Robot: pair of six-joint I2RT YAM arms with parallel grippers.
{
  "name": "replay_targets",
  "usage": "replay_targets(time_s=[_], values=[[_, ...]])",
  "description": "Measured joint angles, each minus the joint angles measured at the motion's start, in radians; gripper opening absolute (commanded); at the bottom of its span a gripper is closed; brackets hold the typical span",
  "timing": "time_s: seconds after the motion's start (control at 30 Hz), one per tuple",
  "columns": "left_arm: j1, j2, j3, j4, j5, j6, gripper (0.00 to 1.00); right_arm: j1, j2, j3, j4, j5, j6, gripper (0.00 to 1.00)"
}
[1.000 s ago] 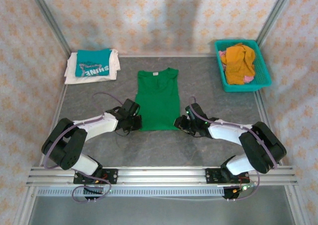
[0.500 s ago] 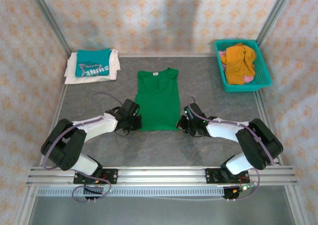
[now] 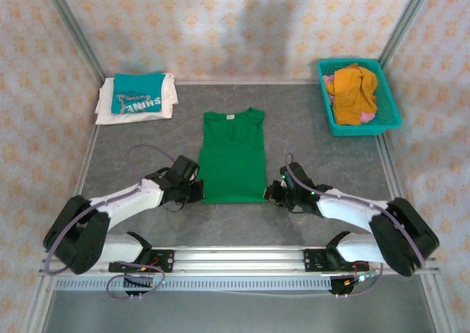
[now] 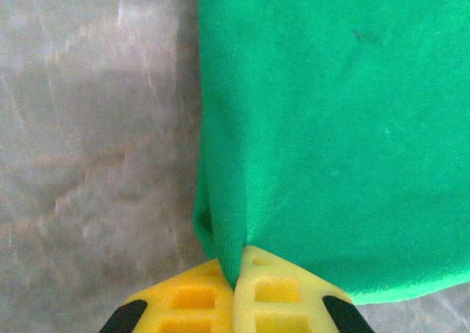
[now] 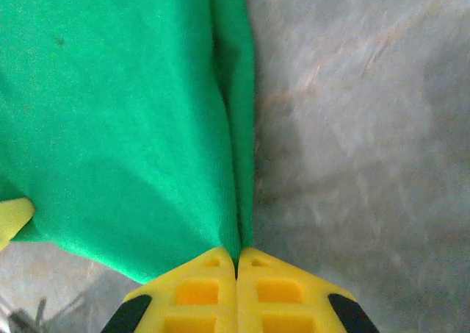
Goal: Fold and stack the t-shirts
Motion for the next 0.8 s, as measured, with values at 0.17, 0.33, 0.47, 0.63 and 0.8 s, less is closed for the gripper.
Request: replay_targets(time_s=[0.17,0.33,0.47,0.63,0.8], values=[[-0.040,-0.199,-0.022,-0.074,0.024,0.000,0.00,0.045,-0.179,-0.010,-0.074,0.011,0.015,0.00],[-0.035,-0.212,0.062,-0.167,0.040,0.018,0.00,0.045,-0.193,0.060,-0.164,0.072,0.037,0.00],[0.063,-0.137,0.196,-0.186,0.092,0.022,0.00,0.017,-0.096,0.250,-0.230,0.122,0.029,0.00],[0.170,0.014,0.397,-0.205,0.115,0.057,0.00,-0.058,0.083,0.507,-0.258,0.143,-0.029,0.00],[0.228,0.201,0.619,-0.206,0.123,0.116,0.00,-0.135,0.314,0.747,-0.283,0.139,-0.081,0.00]])
